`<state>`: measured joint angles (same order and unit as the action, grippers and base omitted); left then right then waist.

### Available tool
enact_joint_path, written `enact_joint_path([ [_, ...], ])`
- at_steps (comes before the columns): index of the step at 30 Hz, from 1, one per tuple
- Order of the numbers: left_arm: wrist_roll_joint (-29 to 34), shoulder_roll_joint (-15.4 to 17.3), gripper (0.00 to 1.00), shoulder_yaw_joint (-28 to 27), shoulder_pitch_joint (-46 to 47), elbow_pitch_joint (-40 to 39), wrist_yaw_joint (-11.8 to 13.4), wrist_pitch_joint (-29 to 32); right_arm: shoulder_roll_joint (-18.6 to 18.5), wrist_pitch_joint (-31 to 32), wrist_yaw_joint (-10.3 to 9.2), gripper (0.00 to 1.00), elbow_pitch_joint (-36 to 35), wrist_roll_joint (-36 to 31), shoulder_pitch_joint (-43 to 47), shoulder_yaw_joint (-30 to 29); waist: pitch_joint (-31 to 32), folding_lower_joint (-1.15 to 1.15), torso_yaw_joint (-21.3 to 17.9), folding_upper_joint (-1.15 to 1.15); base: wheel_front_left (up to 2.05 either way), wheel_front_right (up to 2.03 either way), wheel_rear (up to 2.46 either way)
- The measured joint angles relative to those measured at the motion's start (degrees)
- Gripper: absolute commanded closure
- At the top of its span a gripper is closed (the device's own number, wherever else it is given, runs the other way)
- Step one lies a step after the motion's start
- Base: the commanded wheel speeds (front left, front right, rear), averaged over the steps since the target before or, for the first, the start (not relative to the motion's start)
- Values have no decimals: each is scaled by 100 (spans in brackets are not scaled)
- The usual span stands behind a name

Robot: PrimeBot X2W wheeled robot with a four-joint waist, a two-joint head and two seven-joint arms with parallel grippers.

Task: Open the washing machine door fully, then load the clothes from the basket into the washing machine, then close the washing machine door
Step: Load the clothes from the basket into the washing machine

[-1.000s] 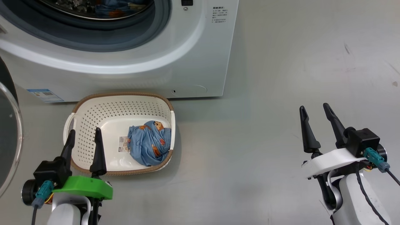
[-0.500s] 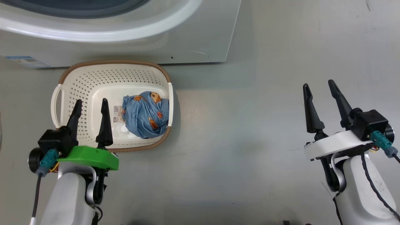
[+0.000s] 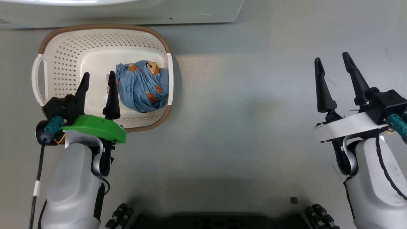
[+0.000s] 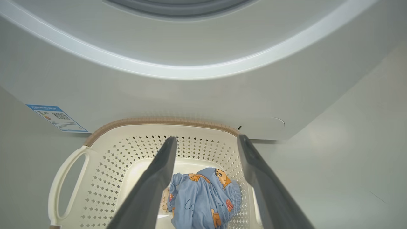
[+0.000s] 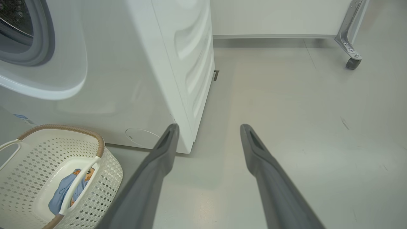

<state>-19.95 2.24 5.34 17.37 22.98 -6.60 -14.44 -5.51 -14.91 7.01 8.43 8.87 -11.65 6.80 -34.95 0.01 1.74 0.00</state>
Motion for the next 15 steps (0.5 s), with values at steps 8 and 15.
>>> enact_joint_path([
  [8, -92, -19, 0, -22, 531, 628, -1, 3, -2, 0, 0, 0, -55, -54, -142, -5, -528, 0, -57, 0, 0, 0, 0],
  [15, -279, -52, 0, -2, 974, 1282, -49, 123, -4, 0, -1, 0, -110, -60, -221, -42, -944, 0, -133, 0, 0, 0, 0],
])
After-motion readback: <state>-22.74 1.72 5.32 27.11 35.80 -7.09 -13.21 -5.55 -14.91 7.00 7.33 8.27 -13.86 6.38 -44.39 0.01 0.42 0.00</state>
